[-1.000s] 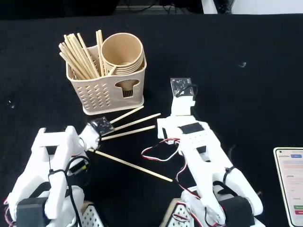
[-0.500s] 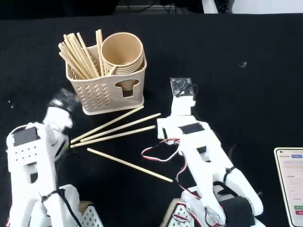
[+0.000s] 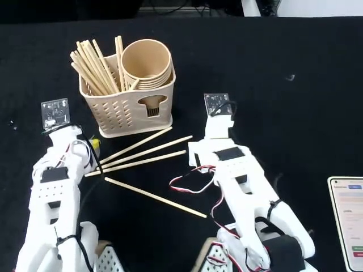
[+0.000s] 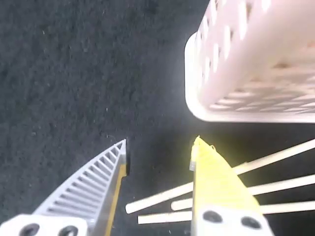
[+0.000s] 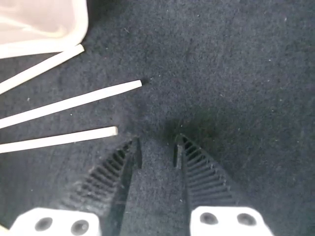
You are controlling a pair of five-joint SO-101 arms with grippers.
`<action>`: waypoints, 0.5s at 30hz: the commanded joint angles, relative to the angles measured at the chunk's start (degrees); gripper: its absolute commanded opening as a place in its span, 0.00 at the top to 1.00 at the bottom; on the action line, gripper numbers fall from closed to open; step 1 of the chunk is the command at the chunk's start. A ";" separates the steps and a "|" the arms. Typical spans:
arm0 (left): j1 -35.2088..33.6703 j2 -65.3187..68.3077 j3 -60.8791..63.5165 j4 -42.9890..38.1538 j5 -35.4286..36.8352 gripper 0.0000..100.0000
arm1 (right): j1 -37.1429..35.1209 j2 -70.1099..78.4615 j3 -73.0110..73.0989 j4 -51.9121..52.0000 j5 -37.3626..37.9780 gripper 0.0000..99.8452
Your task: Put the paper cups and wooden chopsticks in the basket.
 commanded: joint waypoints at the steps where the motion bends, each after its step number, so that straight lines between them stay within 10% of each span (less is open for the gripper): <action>1: -0.57 1.32 -0.40 -1.32 1.05 0.78 | 0.97 -2.77 -0.04 -0.88 0.62 0.88; 15: 1.27 20.04 -10.68 7.12 4.13 0.78 | 0.97 -2.77 -0.04 -0.88 0.62 0.88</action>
